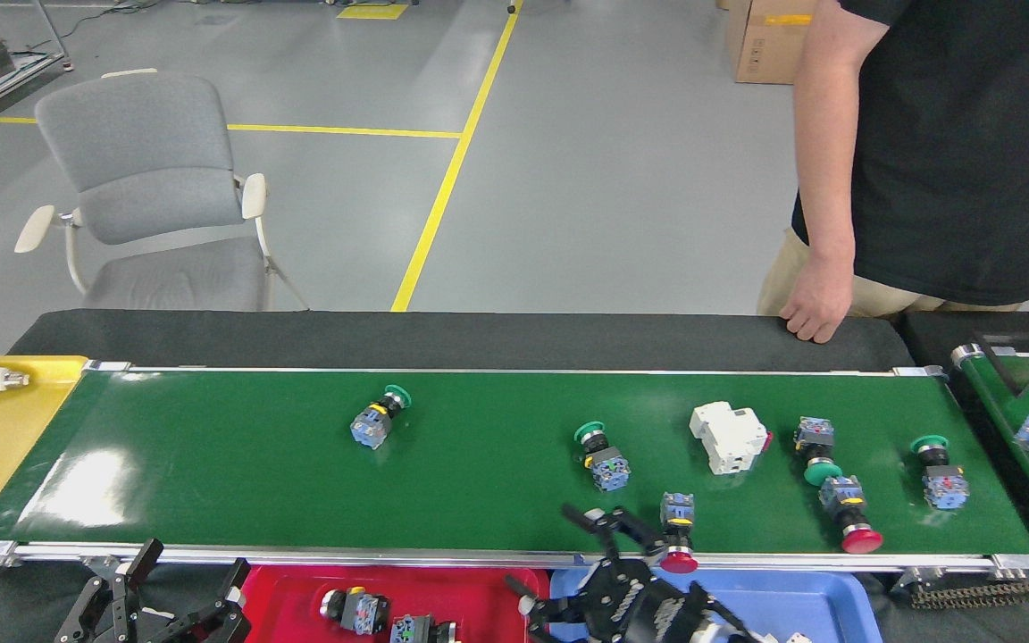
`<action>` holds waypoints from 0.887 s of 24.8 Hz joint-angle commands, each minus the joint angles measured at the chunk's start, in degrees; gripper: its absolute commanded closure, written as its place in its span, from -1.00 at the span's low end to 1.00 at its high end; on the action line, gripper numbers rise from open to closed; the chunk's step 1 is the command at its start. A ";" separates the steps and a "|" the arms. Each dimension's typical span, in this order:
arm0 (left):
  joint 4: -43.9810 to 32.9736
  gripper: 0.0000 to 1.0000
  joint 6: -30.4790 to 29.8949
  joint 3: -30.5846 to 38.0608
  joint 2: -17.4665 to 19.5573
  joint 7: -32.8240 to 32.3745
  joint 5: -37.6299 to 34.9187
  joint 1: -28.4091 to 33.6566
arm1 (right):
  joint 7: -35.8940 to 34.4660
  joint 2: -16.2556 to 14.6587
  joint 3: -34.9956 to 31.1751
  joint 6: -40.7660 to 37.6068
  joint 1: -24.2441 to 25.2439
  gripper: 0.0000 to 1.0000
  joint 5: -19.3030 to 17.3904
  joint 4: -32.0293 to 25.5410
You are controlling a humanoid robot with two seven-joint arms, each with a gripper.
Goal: Pick switch part from conveyor to tray
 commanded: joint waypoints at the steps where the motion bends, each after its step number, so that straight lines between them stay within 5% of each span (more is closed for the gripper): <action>1: 0.75 -0.97 0.62 0.76 1.80 -0.35 -0.25 -0.94 | -2.07 1.39 -4.87 1.03 2.44 -0.99 -0.47 -2.07; 7: 4.97 -0.97 4.32 1.55 4.79 -0.53 -0.25 -3.67 | -4.79 1.74 -10.23 5.16 7.72 -0.98 -0.29 -2.86; 12: 14.10 -0.97 4.32 0.94 7.24 -3.08 -0.34 -13.77 | -4.53 1.30 -9.53 14.74 6.66 -0.98 2.78 -2.68; 22: 26.94 -0.97 4.40 -0.65 11.55 -3.08 -0.34 -22.21 | -2.77 2.44 2.25 25.11 -5.20 -0.98 8.32 7.60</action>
